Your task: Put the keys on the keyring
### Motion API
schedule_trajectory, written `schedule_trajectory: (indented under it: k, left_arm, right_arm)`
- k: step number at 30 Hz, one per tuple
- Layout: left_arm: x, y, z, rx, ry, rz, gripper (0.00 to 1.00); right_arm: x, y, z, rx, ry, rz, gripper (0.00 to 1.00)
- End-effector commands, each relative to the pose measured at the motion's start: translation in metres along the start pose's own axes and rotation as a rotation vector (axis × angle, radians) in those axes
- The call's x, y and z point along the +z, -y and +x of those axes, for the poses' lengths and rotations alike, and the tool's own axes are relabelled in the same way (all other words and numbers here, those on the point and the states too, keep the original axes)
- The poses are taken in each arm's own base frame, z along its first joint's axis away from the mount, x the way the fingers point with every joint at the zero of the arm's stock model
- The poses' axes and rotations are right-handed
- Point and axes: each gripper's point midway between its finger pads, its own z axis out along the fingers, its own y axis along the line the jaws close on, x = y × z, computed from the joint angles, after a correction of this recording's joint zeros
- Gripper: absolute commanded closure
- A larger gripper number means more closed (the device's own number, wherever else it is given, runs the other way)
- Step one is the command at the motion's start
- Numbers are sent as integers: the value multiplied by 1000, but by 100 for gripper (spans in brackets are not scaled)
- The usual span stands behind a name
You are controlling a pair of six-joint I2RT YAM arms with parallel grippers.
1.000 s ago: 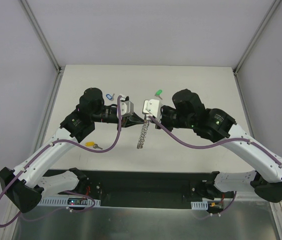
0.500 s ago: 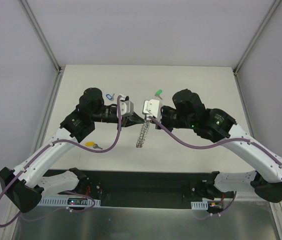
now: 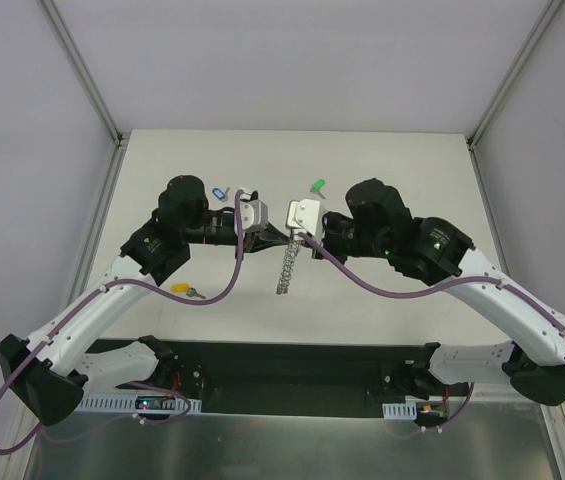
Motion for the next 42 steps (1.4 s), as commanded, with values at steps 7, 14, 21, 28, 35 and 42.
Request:
schedule_trajectory:
  k: [7,14,21,28,35,42]
  left_arm:
    - [-5,-3,-26,91,68,-12,100]
    - [-5,-2,-30,105,86,-2,100]
    - [-4,-1,-31,107,90,8,100]
    - [-3,0,-30,105,90,16,100]
    - [-3,1,-29,104,90,18,100]
    - [-3,2,-29,102,90,24,100]
  right_arm:
    - [-15,3,-12,9,41,28,99]
    - [-15,10,-9,16,25,66,99]
    - [-14,9,-12,13,34,59,99]
    - [-15,9,-14,11,45,57,99]
    - [-14,11,-14,12,43,67,99]
    - [-13,11,-16,12,46,64,99]
